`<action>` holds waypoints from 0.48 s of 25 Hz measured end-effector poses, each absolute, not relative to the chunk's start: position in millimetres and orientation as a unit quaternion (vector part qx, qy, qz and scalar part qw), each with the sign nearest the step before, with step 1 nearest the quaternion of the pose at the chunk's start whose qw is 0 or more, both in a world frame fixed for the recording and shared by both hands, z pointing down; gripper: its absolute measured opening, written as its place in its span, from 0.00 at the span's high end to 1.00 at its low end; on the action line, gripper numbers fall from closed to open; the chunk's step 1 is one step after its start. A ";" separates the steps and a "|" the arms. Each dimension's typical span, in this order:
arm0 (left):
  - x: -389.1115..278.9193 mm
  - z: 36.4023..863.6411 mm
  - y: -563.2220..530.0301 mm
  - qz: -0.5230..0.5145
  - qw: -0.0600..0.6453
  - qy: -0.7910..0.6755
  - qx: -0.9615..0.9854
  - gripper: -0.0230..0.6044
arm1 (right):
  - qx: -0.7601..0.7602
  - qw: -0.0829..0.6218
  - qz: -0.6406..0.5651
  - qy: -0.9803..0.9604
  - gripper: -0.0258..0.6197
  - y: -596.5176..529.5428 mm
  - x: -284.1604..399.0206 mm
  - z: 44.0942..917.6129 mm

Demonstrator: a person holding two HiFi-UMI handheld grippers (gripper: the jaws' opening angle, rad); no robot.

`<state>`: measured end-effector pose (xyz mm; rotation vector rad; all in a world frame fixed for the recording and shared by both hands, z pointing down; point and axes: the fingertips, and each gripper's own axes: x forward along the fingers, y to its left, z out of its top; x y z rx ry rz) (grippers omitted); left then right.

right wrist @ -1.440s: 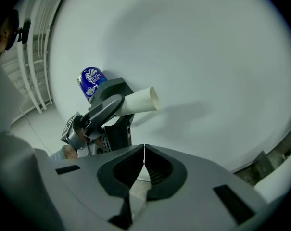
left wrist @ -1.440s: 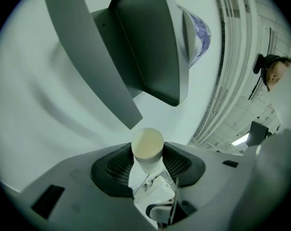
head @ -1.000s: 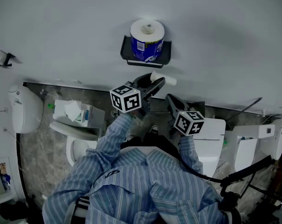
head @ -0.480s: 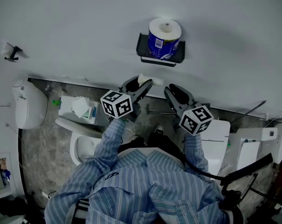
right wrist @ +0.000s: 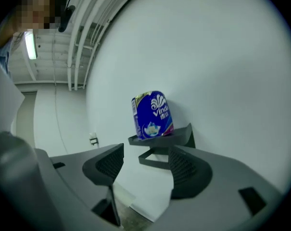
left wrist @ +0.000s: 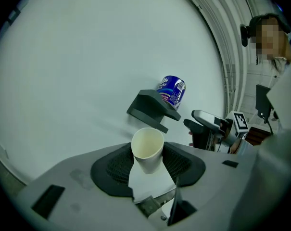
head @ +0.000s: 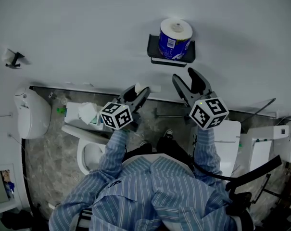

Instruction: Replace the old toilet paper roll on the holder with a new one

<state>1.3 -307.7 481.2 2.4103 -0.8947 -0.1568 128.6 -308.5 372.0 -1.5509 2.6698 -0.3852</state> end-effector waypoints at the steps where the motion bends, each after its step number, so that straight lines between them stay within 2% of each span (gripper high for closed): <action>1: -1.1 481.1 -306.9 -0.059 0.279 -0.333 0.899 0.67 | -0.510 0.021 -0.116 0.852 0.53 -312.6 131.2 363.0; 7: -10.5 479.1 -304.0 -0.067 0.279 -0.326 0.901 0.67 | -0.560 0.038 -0.093 0.822 0.46 -341.1 133.2 322.1; 12: -14.3 482.2 -300.0 -0.072 0.288 -0.326 0.898 0.67 | -0.585 0.002 -0.083 0.806 0.39 -359.6 123.8 316.3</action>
